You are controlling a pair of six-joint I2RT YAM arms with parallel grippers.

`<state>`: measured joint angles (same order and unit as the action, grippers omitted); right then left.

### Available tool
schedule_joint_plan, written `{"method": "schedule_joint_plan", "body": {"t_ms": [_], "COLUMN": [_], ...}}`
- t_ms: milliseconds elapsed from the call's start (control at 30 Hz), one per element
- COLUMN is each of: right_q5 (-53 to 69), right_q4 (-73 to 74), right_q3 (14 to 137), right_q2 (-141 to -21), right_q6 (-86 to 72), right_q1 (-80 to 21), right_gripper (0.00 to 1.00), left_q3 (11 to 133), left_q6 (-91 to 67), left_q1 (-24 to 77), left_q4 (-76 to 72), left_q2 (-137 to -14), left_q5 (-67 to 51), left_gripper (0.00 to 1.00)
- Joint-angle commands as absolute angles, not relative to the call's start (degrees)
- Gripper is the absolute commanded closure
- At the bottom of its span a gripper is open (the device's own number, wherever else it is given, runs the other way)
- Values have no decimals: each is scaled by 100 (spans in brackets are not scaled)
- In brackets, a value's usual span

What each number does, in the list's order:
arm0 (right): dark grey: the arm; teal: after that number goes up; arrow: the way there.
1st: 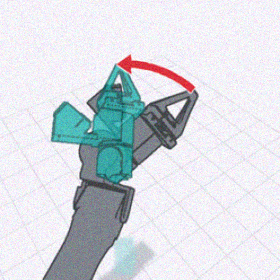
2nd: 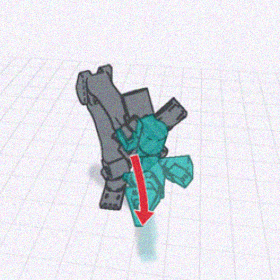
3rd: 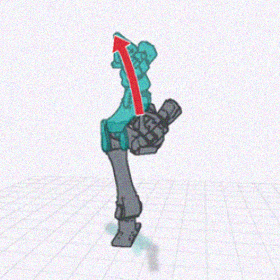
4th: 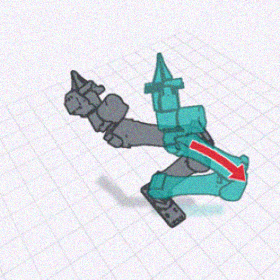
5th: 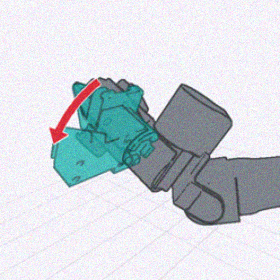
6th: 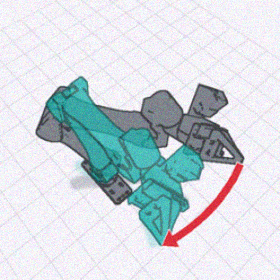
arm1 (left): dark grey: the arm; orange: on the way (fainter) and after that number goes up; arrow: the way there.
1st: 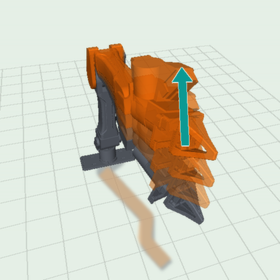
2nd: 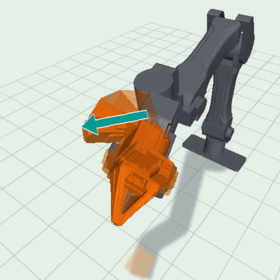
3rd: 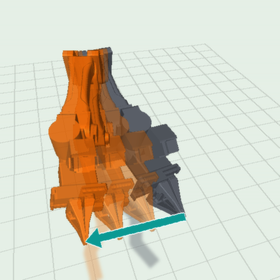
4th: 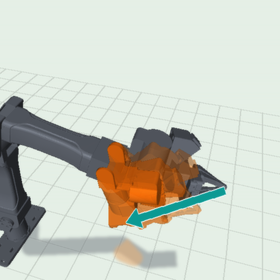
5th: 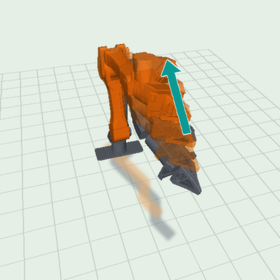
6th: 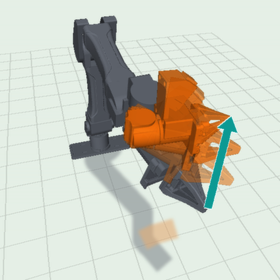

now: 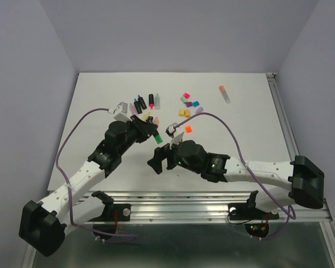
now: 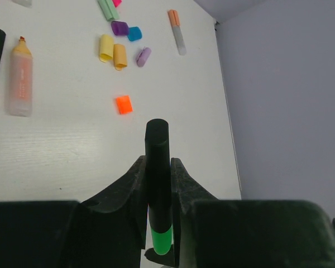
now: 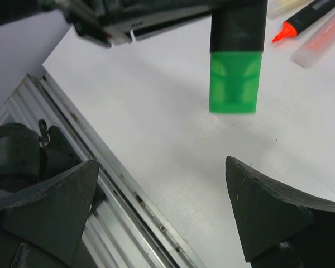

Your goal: Open the pen caps

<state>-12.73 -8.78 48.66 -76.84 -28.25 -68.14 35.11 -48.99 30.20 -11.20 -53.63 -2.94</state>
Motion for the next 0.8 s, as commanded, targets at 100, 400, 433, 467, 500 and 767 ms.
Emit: {"method": "schedule_joint_plan", "body": {"t_ms": [100, 400, 433, 467, 500, 767], "right_q5": [-2056, -2241, -2241, -2267, -2276, -2058], "right_q4": [-747, -536, -510, -475, -475, -404], "right_q3": [5897, 6205, 6257, 6293, 6310, 6416], "right_q2": [-8182, -8341, -8358, -8367, -8376, -8438], "right_q6": [-2558, -2584, -2575, -2558, -2558, -2452], "right_q1": [-6724, -6592, -6574, -6548, -6539, -6407], "right_gripper": [0, 0, 0, 0, 0, 10], "left_q3": [3428, 3419, 3428, 3428, 3428, 3428], "left_q6": [-5027, -4957, -4957, -4948, -4948, -4922], "left_q1": [3348, 3410, 3410, 3428, 3428, 3445], "left_q4": [-1582, -1512, -1503, -1494, -1503, -1389], "left_q2": [-5063, -4940, -4931, -4931, -4922, -4895], "left_q5": [-308, -211, -228, -229, -246, -158], "left_gripper": [100, 100, 100, 100, 100, 100]}}
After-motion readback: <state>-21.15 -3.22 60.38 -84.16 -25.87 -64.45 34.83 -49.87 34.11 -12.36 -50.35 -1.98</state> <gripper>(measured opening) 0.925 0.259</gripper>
